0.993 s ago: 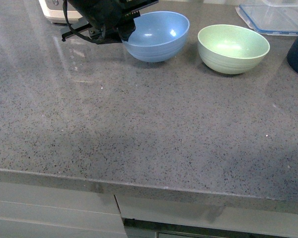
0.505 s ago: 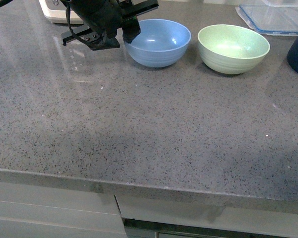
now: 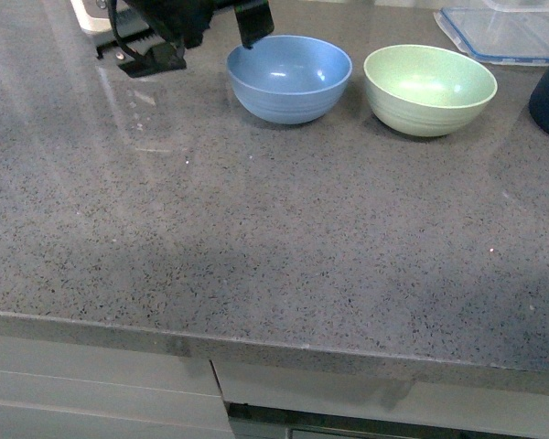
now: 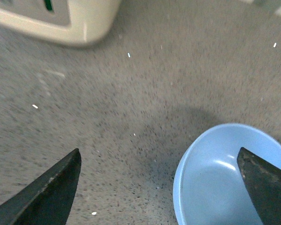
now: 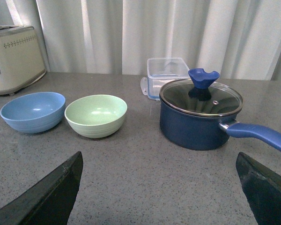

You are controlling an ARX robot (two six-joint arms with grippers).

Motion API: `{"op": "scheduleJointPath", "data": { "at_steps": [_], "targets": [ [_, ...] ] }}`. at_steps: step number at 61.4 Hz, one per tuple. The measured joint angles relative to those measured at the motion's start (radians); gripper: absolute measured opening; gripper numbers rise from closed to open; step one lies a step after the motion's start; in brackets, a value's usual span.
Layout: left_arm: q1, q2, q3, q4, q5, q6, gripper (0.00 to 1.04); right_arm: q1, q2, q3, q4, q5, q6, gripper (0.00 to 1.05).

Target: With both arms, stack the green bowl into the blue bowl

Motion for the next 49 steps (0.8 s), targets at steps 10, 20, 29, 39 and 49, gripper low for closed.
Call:
{"op": "scheduleJointPath", "data": {
  "at_steps": [10, 20, 29, 39, 49],
  "targets": [
    [0.019, -0.196, -0.214, 0.125, -0.147, 0.081, 0.98, 0.000, 0.000, 0.000, 0.000, 0.000, 0.000, 0.95],
    [0.028, -0.210, -0.237, 0.129, -0.152, 0.095, 0.98, 0.000, 0.000, 0.000, 0.000, 0.000, 0.000, 0.95],
    [0.041, -0.211, -0.312, 0.312, -0.039, 0.180, 0.90, 0.000, 0.000, 0.000, 0.000, 0.000, 0.000, 0.95],
    [0.092, -0.335, -0.644, 0.781, 0.106, 0.353, 0.57, 0.000, 0.000, 0.000, 0.000, 0.000, 0.000, 0.95],
    [0.150, -0.489, -0.863, 0.861, 0.140, 0.384, 0.25, 0.000, 0.000, 0.000, 0.000, 0.000, 0.000, 0.95]
  ]
}}
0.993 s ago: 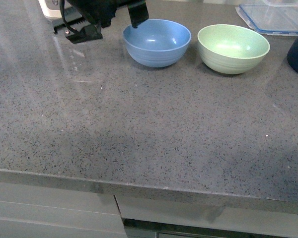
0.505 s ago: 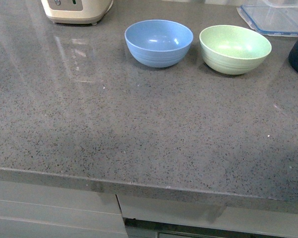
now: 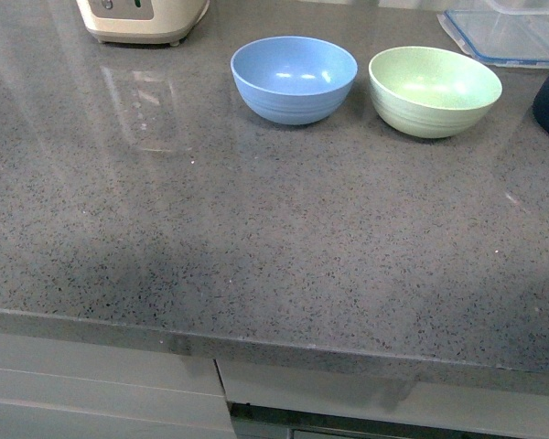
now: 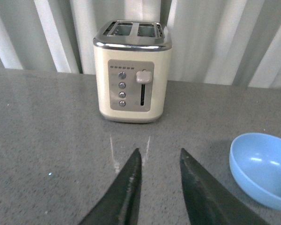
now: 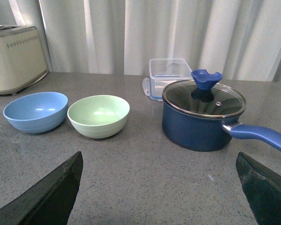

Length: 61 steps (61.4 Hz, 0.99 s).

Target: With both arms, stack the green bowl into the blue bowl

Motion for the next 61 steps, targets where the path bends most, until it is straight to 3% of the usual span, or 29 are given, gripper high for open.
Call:
{"op": "scheduleJointPath", "data": {
  "at_steps": [8, 29, 33, 46, 61],
  "targets": [
    [0.020, -0.084, -0.121, 0.018, 0.033, 0.003, 0.03, 0.000, 0.000, 0.000, 0.000, 0.001, 0.000, 0.95],
    [0.073, -0.320, -0.331, -0.003, 0.081, 0.011, 0.04, 0.000, 0.000, 0.000, 0.000, 0.000, 0.000, 0.95],
    [0.115, -0.374, -0.365, -0.025, 0.146, 0.012, 0.04, 0.000, 0.000, 0.000, 0.000, 0.001, 0.000, 0.95],
    [0.142, -0.484, -0.465, -0.036, 0.147, 0.012, 0.04, 0.000, 0.000, 0.000, 0.000, 0.000, 0.000, 0.95],
    [0.142, -0.667, -0.501, -0.180, 0.148, 0.012, 0.04, 0.000, 0.000, 0.000, 0.000, 0.000, 0.000, 0.95]
  ]
}}
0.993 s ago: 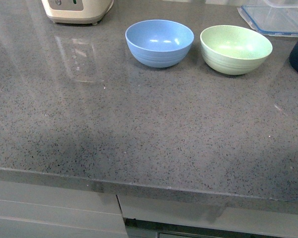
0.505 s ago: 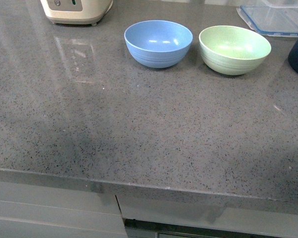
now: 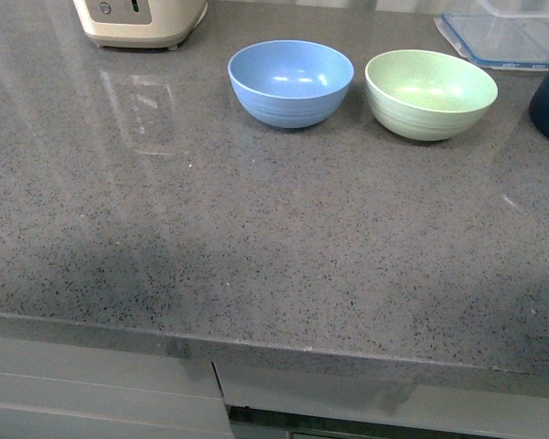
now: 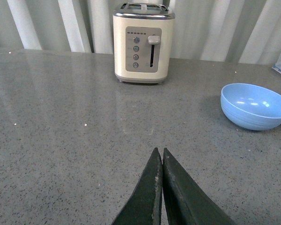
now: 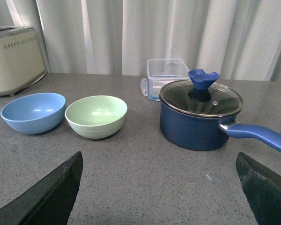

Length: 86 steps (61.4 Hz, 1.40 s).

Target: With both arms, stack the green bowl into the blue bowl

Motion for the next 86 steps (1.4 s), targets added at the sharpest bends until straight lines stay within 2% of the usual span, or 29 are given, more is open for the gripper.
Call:
{"op": "scheduleJointPath", "data": {
  "at_steps": [39, 72, 77, 86],
  "targets": [
    [0.000, -0.472, -0.005, -0.433, 0.000, 0.000, 0.04, 0.000, 0.000, 0.000, 0.000, 0.000, 0.000, 0.95],
    [0.000, -0.640, -0.005, -0.602, 0.000, 0.000, 0.04, 0.000, 0.000, 0.000, 0.000, 0.000, 0.000, 0.95],
    [0.000, -0.746, -0.005, -0.743, 0.000, 0.000, 0.04, 0.000, 0.000, 0.000, 0.000, 0.000, 0.000, 0.95],
    [0.000, -0.805, -0.004, -0.772, 0.000, 0.000, 0.04, 0.000, 0.000, 0.000, 0.000, 0.000, 0.000, 0.95]
  ]
}}
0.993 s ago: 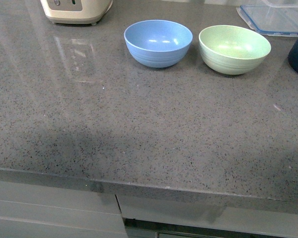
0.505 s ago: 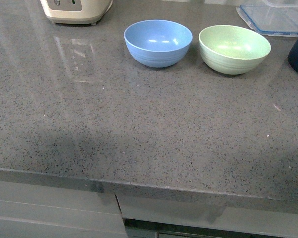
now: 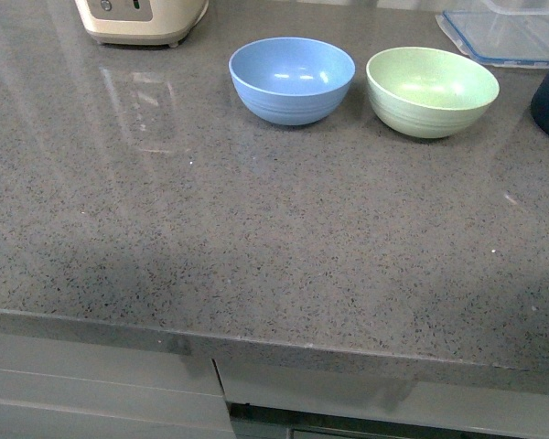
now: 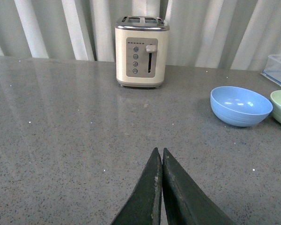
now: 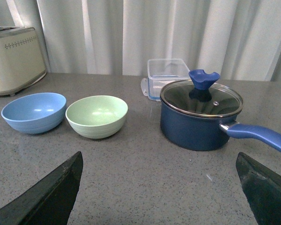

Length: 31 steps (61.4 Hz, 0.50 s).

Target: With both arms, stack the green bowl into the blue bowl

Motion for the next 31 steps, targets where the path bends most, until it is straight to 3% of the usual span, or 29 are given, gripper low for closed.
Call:
{"op": "scheduleJointPath", "data": {
  "at_steps": [7, 18, 20, 22, 27, 31],
  "targets": [
    [0.000, 0.000, 0.000, -0.002, 0.000, 0.000, 0.04, 0.000, 0.000, 0.000, 0.000, 0.000, 0.000, 0.95],
    [0.000, -0.001, 0.000, -0.002, 0.000, 0.000, 0.34, 0.000, 0.000, 0.000, 0.000, 0.000, 0.000, 0.95],
    [0.000, -0.001, 0.000, -0.002, 0.000, 0.000, 0.41, -0.011, 0.016, 0.008, -0.025, -0.041, 0.012, 0.95],
    [0.000, -0.001, 0.000, -0.002, -0.001, 0.000, 0.46, -0.053, 0.096, 0.072, -0.167, -0.202, 0.061, 0.95],
    [0.000, -0.001, 0.000, -0.002, 0.003, 0.000, 0.62, -0.044, 0.378, 0.208, -0.365, -0.421, 0.161, 0.95],
    [0.000, -0.001, 0.000, -0.002, 0.002, 0.000, 0.78, 0.042, 0.574, 0.276, -0.324, -0.395, 0.196, 0.95]
  ]
}}
